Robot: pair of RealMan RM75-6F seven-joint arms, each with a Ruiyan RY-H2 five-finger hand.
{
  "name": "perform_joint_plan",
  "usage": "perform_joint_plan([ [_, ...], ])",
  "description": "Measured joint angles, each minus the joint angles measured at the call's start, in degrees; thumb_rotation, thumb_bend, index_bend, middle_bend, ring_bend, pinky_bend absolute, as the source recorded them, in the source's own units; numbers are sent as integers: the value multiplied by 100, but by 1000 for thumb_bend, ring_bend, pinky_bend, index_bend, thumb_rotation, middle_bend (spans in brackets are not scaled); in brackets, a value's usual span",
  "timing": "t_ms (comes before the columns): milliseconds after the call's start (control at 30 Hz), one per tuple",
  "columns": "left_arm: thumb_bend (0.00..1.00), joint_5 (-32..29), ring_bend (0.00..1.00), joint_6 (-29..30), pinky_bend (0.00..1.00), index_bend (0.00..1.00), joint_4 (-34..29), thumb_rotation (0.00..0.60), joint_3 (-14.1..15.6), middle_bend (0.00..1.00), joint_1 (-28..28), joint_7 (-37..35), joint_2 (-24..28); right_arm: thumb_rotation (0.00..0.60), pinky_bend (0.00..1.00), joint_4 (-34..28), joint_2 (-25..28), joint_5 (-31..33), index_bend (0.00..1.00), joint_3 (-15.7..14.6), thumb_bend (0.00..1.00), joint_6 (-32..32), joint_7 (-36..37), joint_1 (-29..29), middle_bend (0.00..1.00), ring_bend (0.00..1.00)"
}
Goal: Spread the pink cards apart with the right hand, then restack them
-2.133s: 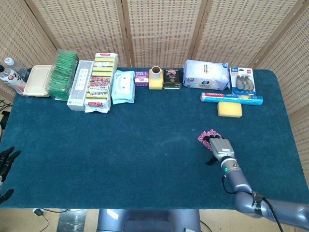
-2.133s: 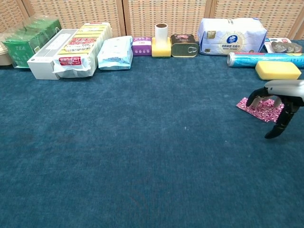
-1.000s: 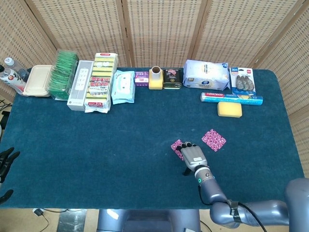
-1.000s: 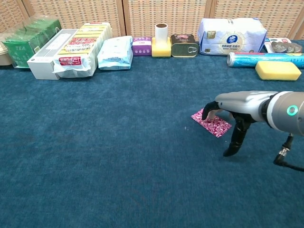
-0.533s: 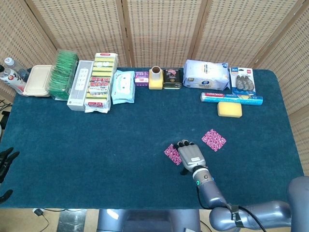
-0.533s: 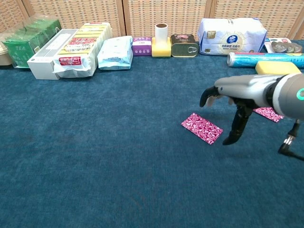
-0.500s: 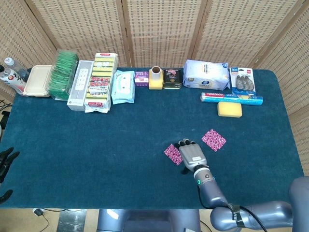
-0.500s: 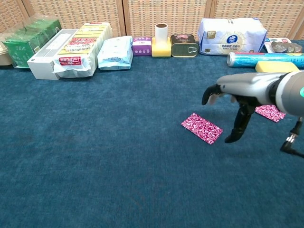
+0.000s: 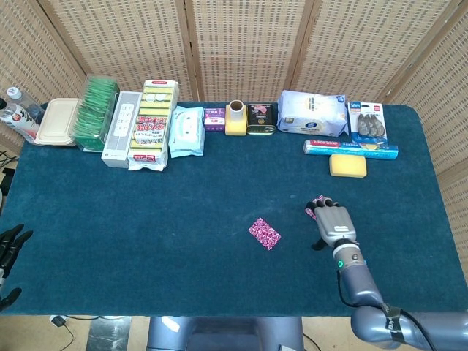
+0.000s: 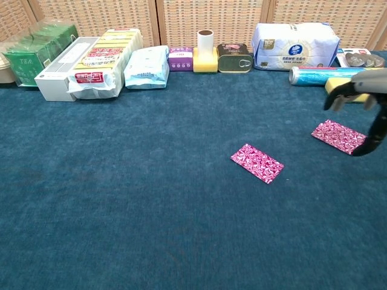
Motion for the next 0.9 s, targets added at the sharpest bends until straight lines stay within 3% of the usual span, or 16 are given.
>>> perform_joint_plan([
  [400,131,-59,0,-19,83,0,-48,600,-12,0,-4,66,-9,600,200,903,121,92,180,-246,0,-965,487,-268,207,121],
  [900,131,-73,0,-5,83,0,-23,600,-20,0,-9,-45,21,600,196,1278,-352,418,180,-272,0,-1045,260,-107,211,121],
])
